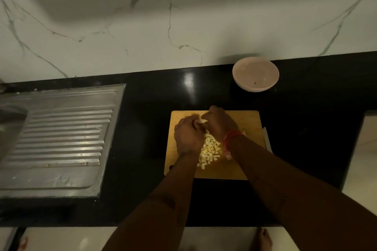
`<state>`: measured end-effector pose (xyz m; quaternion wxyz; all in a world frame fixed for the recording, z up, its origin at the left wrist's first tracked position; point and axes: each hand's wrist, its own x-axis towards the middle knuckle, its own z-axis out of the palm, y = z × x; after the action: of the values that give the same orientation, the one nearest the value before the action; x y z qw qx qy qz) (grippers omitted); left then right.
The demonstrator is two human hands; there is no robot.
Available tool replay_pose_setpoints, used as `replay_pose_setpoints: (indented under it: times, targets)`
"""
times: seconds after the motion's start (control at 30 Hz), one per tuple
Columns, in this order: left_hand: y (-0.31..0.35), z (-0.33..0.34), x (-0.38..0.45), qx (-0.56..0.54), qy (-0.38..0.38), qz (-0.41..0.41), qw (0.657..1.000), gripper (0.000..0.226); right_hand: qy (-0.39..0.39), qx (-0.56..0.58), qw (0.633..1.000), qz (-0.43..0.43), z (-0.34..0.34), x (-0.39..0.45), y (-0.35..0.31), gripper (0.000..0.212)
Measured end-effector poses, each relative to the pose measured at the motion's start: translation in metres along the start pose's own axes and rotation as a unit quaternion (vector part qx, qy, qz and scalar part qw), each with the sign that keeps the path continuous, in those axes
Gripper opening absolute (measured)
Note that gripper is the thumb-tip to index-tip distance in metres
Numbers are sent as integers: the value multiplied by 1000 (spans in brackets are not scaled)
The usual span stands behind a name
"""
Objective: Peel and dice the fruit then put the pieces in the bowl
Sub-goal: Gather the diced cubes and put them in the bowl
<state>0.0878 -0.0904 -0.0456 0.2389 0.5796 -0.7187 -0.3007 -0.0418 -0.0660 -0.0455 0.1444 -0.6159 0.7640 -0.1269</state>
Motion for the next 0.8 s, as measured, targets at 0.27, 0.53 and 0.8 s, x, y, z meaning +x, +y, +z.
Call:
replay_pose_setpoints:
  times: [0.27, 0.53, 0.8]
  targets:
    - [2, 7, 7, -14, -10, -15, 1000, 30, -33, -78, 996, -37, 1, 8, 1, 28]
    - [33, 19, 2, 21, -63, 75, 995, 27, 36, 186, 950, 248, -18, -26, 26, 25]
    - [45, 41, -27, 192, -152, 159, 956, 28, 31, 158, 923, 349, -27, -83, 56, 24]
